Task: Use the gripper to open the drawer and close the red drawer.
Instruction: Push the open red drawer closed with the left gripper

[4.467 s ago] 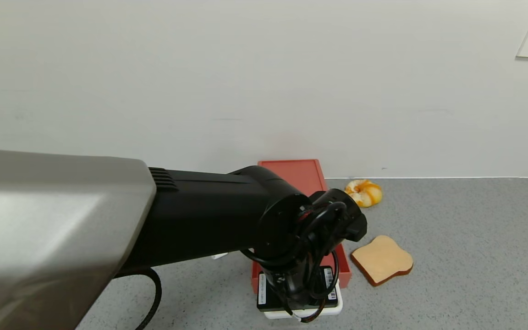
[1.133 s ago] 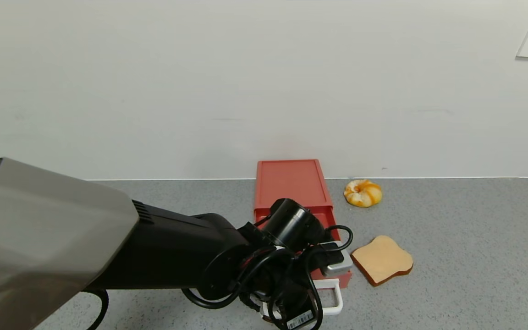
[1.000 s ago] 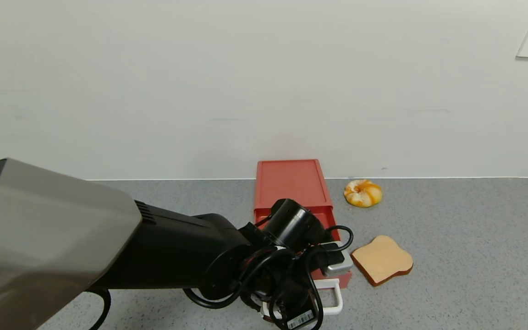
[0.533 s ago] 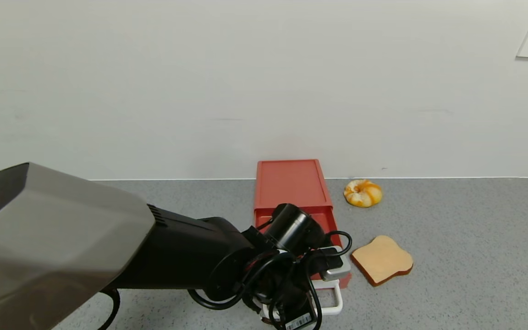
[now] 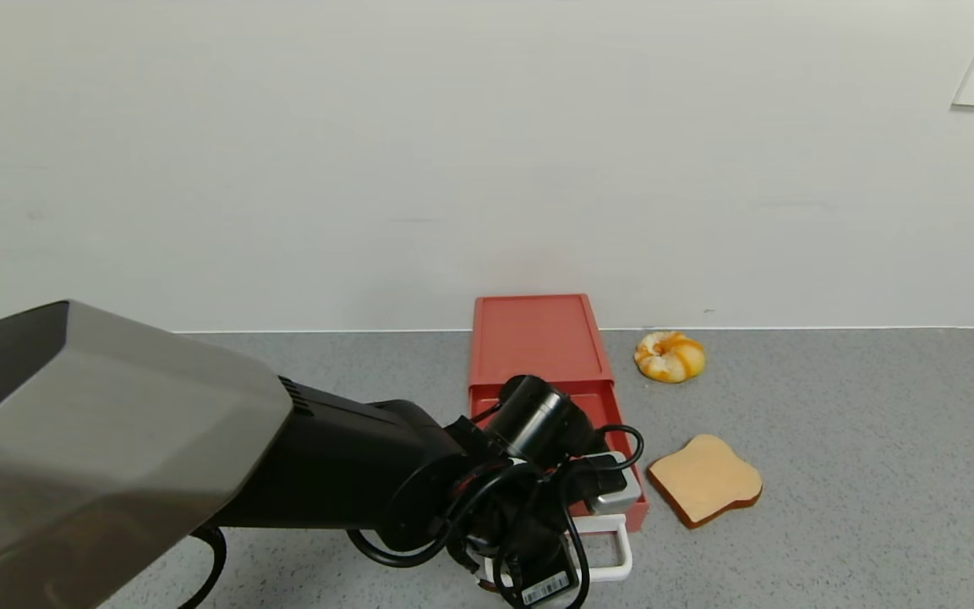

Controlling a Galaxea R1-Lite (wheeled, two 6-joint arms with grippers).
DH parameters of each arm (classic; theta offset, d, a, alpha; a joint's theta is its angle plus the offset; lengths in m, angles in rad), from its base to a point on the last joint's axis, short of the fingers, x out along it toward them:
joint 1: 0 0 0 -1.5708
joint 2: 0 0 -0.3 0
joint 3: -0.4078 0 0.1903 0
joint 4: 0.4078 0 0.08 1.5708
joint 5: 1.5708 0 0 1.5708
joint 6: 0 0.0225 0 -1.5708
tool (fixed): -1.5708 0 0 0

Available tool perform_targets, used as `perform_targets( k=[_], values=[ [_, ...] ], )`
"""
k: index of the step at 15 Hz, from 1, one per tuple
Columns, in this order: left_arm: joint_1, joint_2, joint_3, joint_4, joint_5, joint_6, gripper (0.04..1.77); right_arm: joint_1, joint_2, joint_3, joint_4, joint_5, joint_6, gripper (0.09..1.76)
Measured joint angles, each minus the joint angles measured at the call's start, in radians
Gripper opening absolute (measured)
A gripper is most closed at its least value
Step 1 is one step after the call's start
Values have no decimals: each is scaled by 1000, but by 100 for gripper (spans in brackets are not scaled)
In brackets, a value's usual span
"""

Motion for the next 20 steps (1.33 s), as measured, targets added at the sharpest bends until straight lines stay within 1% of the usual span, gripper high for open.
perform_targets(
  k=[3, 6, 8, 14, 20],
  values=[
    [8, 1, -1, -38, 22, 26, 11, 0, 0, 0, 0, 1, 0, 171],
    [17, 3, -9, -43, 40, 44, 11, 0, 0, 0, 0, 0, 0, 171],
    [23, 5, -15, -37, 44, 53, 11, 0, 0, 0, 0, 0, 0, 171],
    [49, 18, -56, -19, 87, 83, 11, 0, 0, 0, 0, 0, 0, 171],
    [68, 41, -115, 33, 89, 94, 11, 0, 0, 0, 0, 0, 0, 171]
  ],
)
